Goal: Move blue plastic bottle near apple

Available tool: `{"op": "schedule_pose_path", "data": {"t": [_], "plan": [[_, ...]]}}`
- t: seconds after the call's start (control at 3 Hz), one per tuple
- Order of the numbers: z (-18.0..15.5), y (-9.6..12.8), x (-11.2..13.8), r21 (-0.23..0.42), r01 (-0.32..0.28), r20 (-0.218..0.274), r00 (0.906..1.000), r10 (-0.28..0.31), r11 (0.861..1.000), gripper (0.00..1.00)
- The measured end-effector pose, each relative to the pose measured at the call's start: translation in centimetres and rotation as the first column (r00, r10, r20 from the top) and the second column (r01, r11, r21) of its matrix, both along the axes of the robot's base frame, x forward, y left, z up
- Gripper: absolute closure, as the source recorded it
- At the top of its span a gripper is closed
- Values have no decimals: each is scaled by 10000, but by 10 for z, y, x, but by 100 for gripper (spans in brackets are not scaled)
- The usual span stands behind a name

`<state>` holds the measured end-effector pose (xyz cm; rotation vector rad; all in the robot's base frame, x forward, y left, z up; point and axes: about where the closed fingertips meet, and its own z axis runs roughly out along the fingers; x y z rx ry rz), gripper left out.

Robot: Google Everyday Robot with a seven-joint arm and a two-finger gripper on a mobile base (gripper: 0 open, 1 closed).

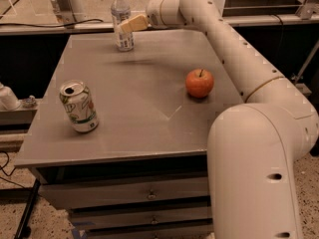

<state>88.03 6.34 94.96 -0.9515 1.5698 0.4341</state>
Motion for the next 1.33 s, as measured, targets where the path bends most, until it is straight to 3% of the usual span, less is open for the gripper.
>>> {"op": "schedule_pose_path", "data": {"t": [0.67,1.0,1.33], "plan": [[-16,29,-6,7,32,-559,9984,-31,10000,0],[-20,41,0,-22,-18,-548,9985,17,10000,0],[-19,45,9,-24,35,-396,9992,-36,10000,19]]}}
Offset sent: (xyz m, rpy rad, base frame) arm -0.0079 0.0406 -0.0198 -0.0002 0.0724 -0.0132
